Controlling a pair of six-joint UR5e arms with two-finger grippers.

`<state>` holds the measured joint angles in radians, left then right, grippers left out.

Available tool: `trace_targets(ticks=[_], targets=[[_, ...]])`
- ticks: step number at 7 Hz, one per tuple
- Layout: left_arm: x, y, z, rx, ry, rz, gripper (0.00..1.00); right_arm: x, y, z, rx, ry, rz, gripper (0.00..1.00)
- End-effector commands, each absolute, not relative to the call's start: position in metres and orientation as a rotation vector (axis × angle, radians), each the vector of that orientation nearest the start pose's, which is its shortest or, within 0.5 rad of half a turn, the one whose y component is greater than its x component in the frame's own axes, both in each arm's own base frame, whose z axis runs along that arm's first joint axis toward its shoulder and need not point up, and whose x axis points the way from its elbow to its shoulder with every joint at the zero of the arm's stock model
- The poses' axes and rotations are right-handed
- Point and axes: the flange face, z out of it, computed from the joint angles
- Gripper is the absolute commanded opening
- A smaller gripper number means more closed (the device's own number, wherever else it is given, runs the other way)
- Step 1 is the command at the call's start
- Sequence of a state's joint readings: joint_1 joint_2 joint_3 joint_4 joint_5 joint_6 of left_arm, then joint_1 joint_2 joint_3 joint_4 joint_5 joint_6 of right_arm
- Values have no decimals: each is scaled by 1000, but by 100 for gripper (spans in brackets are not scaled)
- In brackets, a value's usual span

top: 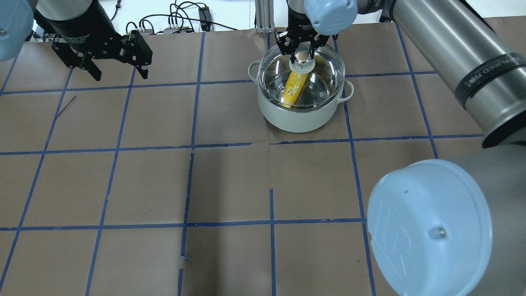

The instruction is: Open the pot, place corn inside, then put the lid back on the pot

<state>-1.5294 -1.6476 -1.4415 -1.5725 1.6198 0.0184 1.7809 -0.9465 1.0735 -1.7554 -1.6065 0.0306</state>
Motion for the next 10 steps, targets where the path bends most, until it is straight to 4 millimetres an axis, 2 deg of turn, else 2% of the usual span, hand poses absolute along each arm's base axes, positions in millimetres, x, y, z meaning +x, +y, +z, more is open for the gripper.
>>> trace_targets(ticks=[1, 9, 10], targets=[[-106, -534, 512, -37, 3090, -76, 100, 282, -699, 362, -285, 3158, -77, 12], [-107, -533, 513, -38, 3090, -81, 100, 282, -698, 362, -283, 3159, -60, 13], [-107, -534, 513, -40, 3091, -90, 100, 282, -698, 362, -283, 3158, -62, 59]])
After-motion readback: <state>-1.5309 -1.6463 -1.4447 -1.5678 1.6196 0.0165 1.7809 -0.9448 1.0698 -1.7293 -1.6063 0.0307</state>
